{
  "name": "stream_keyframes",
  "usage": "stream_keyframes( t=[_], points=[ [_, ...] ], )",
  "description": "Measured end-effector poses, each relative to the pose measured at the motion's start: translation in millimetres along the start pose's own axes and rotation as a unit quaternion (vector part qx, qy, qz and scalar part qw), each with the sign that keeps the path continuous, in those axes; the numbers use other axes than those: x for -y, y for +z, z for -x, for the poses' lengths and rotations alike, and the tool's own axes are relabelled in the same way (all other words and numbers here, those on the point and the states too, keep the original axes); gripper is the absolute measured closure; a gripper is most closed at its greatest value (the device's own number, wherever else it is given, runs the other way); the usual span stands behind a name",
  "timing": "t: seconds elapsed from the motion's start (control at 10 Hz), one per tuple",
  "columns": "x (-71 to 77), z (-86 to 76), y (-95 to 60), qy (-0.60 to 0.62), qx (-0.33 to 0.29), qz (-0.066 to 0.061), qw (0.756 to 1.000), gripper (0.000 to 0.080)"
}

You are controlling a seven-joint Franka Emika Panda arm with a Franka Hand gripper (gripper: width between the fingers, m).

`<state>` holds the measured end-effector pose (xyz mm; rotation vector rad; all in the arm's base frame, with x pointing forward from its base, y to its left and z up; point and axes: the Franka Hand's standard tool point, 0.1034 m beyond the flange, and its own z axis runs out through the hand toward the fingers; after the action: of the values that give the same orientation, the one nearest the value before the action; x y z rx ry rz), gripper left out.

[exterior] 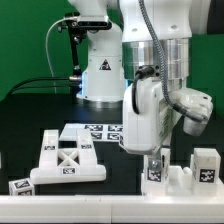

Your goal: Assemble chair

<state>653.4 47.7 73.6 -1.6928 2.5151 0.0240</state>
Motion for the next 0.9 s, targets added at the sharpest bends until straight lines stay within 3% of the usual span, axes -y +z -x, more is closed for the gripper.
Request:
stream_keyframes(
  t=[0.1, 0.2, 0.3, 0.8, 0.9],
  points=[
    [0.0, 0.4, 0.2, -0.028, -0.001, -0.002, 1.000, 0.0347],
    [0.5, 1.5, 1.1, -0.103, 0.000, -0.012, 0.995, 0.0221],
    [-0.4, 2.8, 2.0, -0.210, -0.003, -0.016, 0.978, 0.0172],
    [-1.4, 1.9, 4.0, -0.394, -0.007, -0.014, 0.919, 0.0150],
    [-2.0, 1.1, 4.8, -0.494, -0.015, -0.010, 0.869, 0.0150]
  ],
)
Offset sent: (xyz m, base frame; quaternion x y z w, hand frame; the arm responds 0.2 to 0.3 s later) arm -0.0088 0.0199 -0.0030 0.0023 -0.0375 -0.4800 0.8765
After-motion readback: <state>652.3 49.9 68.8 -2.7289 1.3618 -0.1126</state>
